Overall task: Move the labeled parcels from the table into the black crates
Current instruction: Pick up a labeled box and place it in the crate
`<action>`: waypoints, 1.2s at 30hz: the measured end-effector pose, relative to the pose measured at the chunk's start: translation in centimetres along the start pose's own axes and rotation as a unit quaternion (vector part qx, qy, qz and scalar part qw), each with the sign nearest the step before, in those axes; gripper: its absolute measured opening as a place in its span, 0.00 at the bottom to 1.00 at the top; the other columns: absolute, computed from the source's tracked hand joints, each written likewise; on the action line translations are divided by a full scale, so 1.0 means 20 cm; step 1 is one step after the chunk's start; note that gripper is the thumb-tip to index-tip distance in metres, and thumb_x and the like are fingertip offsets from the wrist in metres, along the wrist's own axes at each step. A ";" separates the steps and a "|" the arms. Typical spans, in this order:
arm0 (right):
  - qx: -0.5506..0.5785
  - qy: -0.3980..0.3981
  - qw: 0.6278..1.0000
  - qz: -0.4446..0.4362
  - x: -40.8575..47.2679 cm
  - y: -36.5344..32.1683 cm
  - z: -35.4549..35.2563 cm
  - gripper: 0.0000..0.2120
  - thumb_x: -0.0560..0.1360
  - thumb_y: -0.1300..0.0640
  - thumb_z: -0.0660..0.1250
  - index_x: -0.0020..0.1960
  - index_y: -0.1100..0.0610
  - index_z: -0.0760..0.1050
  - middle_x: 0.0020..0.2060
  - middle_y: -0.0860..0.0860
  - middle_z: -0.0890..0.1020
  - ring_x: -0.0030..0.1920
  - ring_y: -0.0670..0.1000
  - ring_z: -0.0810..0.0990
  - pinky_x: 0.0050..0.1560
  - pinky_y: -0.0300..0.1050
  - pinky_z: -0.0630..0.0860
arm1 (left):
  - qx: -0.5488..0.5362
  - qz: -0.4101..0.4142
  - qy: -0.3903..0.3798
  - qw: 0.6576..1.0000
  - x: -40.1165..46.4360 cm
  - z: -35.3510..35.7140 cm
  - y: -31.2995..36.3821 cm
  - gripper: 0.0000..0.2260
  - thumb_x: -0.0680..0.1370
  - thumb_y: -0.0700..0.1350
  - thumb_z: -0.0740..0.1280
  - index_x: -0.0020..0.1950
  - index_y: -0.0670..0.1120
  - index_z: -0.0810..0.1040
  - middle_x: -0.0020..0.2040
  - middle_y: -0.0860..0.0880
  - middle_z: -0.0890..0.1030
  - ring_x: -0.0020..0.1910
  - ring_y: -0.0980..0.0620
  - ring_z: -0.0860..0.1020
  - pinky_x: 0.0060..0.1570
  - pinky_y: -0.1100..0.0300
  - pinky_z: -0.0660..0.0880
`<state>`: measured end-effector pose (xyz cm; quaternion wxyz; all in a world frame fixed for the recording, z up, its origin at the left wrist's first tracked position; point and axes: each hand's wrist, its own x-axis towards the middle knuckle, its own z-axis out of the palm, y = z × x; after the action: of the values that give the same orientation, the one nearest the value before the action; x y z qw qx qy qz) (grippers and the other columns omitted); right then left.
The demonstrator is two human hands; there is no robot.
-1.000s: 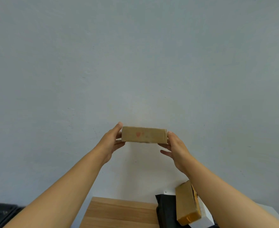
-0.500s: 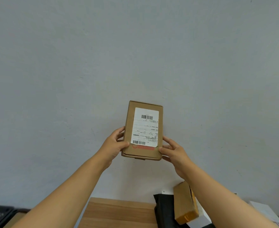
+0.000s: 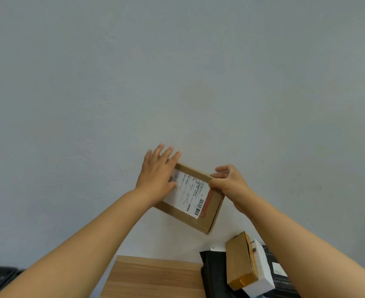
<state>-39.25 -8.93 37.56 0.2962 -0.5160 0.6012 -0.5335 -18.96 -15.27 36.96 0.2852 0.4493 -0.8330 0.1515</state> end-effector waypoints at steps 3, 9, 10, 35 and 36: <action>-0.073 -0.042 0.996 -0.022 0.01 -0.03 -0.01 0.19 0.70 0.67 0.67 0.59 0.56 0.67 0.52 0.52 0.78 0.49 0.50 0.80 0.47 0.45 0.79 | -0.029 0.038 -0.095 0.994 0.01 0.00 -0.01 0.29 0.76 0.49 0.67 0.75 0.52 0.60 0.76 0.52 0.59 0.77 0.50 0.46 0.73 0.51 0.39; -0.206 -0.099 0.971 -0.066 0.03 -0.06 -0.04 0.20 0.69 0.65 0.65 0.58 0.51 0.68 0.52 0.48 0.78 0.52 0.49 0.78 0.50 0.43 0.77 | -0.098 0.037 -0.198 0.975 0.00 0.04 -0.01 0.09 0.76 0.45 0.65 0.57 0.51 0.75 0.52 0.51 0.76 0.53 0.50 0.74 0.50 0.56 0.72; -0.214 -0.094 0.970 -0.071 0.03 -0.05 -0.04 0.20 0.68 0.63 0.66 0.58 0.49 0.68 0.53 0.47 0.77 0.53 0.49 0.77 0.54 0.46 0.77 | -0.119 0.025 -0.205 0.971 -0.01 0.04 0.00 0.10 0.76 0.45 0.65 0.58 0.51 0.74 0.53 0.51 0.76 0.51 0.51 0.74 0.49 0.56 0.73; 0.007 -0.032 0.998 -0.055 -0.04 0.26 -0.04 0.20 0.76 0.56 0.68 0.66 0.55 0.69 0.51 0.49 0.80 0.51 0.45 0.80 0.46 0.34 0.75 | -0.553 -0.333 0.024 0.763 -0.08 0.14 0.15 0.16 0.79 0.43 0.64 0.66 0.51 0.66 0.59 0.49 0.77 0.58 0.48 0.75 0.51 0.56 0.75; 0.013 -0.039 0.998 -0.053 -0.05 0.28 -0.02 0.20 0.75 0.57 0.68 0.66 0.55 0.69 0.51 0.50 0.81 0.51 0.46 0.80 0.46 0.34 0.76 | -0.549 -0.340 0.026 0.763 -0.10 0.14 0.16 0.15 0.79 0.43 0.64 0.65 0.51 0.66 0.60 0.49 0.76 0.58 0.48 0.75 0.52 0.55 0.75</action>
<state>-41.04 -8.46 32.27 0.2975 -0.5630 0.5542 -0.5361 -21.65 -13.68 33.59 0.5376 0.4659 -0.5583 -0.4269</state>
